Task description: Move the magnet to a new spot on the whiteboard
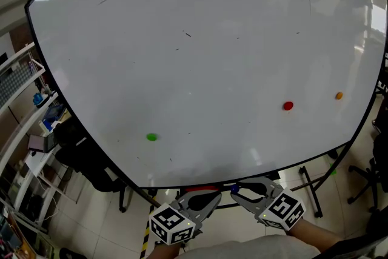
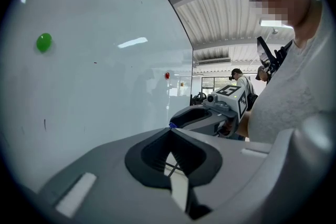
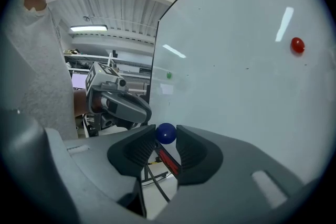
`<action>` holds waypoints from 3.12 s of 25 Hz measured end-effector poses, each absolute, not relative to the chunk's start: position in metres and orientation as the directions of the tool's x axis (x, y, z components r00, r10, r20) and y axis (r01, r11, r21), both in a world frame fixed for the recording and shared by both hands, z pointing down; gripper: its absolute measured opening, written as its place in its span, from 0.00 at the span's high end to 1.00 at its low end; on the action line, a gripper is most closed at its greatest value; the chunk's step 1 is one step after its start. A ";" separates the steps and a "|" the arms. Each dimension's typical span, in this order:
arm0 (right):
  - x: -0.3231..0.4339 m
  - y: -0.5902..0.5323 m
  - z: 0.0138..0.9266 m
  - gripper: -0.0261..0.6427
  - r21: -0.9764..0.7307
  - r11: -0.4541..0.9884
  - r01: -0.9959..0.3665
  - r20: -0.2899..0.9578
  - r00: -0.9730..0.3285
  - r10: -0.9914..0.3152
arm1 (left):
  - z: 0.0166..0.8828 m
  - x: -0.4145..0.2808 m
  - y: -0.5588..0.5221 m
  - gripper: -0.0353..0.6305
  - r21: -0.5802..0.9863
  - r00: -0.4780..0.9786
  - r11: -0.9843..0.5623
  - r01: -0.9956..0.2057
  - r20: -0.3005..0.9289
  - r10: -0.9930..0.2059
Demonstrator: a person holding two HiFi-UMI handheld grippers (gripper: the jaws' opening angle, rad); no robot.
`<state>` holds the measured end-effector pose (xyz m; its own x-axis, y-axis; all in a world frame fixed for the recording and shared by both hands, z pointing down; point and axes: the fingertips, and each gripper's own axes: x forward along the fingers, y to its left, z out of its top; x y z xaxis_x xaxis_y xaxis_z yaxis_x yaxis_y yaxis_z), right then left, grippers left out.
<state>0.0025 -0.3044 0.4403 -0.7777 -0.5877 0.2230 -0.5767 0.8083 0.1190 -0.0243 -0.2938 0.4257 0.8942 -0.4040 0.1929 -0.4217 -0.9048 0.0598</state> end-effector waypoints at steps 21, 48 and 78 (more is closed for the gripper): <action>-0.003 -0.297 0.429 0.77 0.134 0.819 -0.558 0.201 -0.794 -0.574 | 0.428 -0.020 -0.292 0.97 0.078 0.897 -0.908 -0.411 0.211 -0.388; -0.001 -0.338 0.361 0.77 0.318 0.741 -0.592 0.081 -0.762 -0.643 | 0.434 -0.023 -0.301 0.97 0.095 0.901 -0.910 -0.404 0.213 -0.378; -0.003 -0.430 0.311 0.78 0.907 0.003 -0.421 -0.156 -0.345 -0.926 | 0.437 -0.042 -0.335 0.97 0.105 0.896 -0.900 -0.423 0.195 -0.399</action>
<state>-0.0032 -0.4298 0.3111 -0.3445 -0.9256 -0.1565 -0.4208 0.0033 0.9071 -0.0419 -0.3352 0.4371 0.8961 -0.3986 0.1953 -0.4232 -0.8999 0.1050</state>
